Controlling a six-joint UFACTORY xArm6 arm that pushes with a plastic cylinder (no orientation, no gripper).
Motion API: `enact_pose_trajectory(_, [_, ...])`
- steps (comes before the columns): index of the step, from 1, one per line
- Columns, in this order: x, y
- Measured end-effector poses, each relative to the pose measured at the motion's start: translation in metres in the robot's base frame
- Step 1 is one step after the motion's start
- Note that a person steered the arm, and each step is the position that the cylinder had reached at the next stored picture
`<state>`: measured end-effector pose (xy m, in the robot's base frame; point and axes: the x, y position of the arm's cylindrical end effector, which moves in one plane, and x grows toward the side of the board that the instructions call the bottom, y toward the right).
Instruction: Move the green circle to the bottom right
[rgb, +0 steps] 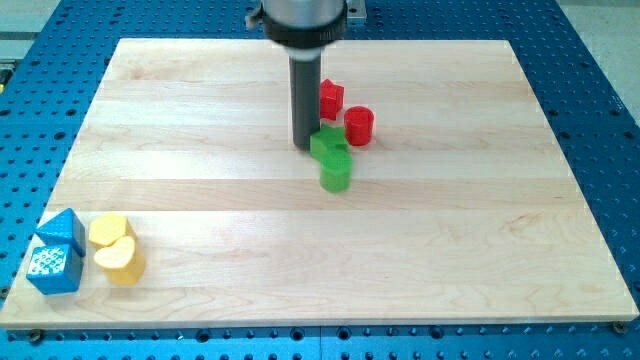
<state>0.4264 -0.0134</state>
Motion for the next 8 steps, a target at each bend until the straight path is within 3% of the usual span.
enact_pose_trajectory(2, [0.085,0.104])
enact_pose_trajectory(3, [0.107,0.092])
enact_pose_trajectory(4, [0.127,0.122])
enact_pose_trajectory(6, [0.097,0.125])
enact_pose_trajectory(7, [0.098,0.197])
enact_pose_trajectory(8, [0.099,0.200])
